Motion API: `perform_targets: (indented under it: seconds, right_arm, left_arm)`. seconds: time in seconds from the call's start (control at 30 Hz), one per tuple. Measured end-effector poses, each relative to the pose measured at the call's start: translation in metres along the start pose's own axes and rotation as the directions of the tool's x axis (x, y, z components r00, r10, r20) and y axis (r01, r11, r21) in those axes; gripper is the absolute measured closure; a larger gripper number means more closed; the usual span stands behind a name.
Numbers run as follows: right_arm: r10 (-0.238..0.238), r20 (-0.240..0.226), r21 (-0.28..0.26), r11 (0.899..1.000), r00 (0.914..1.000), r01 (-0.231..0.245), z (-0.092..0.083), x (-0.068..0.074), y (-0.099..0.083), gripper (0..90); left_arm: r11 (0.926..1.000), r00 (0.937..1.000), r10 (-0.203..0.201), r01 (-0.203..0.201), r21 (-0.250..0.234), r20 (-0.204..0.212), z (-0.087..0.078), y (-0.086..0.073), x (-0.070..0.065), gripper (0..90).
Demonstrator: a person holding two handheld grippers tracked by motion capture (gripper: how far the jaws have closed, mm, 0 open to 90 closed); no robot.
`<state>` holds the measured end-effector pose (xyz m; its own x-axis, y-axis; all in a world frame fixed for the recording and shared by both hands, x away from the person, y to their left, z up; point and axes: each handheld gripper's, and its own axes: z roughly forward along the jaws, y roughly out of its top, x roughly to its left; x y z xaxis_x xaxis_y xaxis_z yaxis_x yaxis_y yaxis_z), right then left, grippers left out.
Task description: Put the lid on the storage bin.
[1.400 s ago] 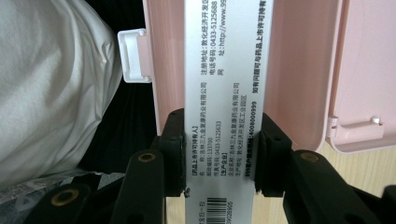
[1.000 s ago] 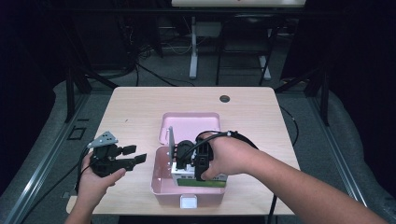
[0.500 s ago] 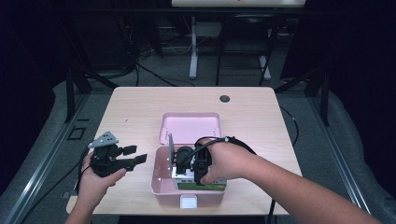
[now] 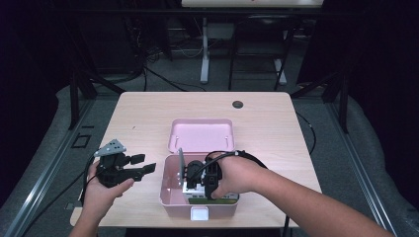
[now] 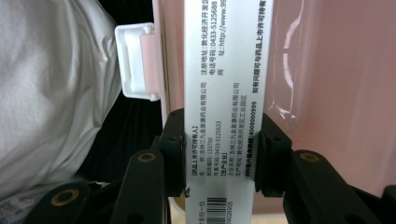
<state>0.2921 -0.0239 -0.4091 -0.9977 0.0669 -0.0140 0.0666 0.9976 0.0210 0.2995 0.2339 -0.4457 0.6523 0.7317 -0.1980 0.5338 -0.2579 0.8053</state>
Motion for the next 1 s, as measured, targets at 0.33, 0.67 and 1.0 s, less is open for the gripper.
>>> perform_targets:
  seconds: [0.33, 0.67, 1.0]
  right_arm:
    - [0.004, -0.016, -0.002, 1.000, 0.9999, -0.004, 0.015, -0.002, 0.000, 61.7]
    - [0.000, -0.019, 0.001, 1.000, 0.9998, 0.000, 0.027, -0.003, -0.001, 61.7]
    - [0.004, -0.021, 0.003, 1.000, 0.9998, -0.004, 0.039, -0.005, -0.002, 61.7]
  left_arm:
    - [1.0000, 1.0000, 0.001, -0.001, 0.002, 0.001, 0.000, 0.000, 0.000, 41.1]
    - [1.0000, 1.0000, 0.002, -0.002, 0.004, 0.000, 0.001, 0.000, 0.000, 41.2]
    - [1.0000, 1.0000, 0.001, -0.001, 0.005, 0.000, 0.001, 0.000, 0.000, 41.2]
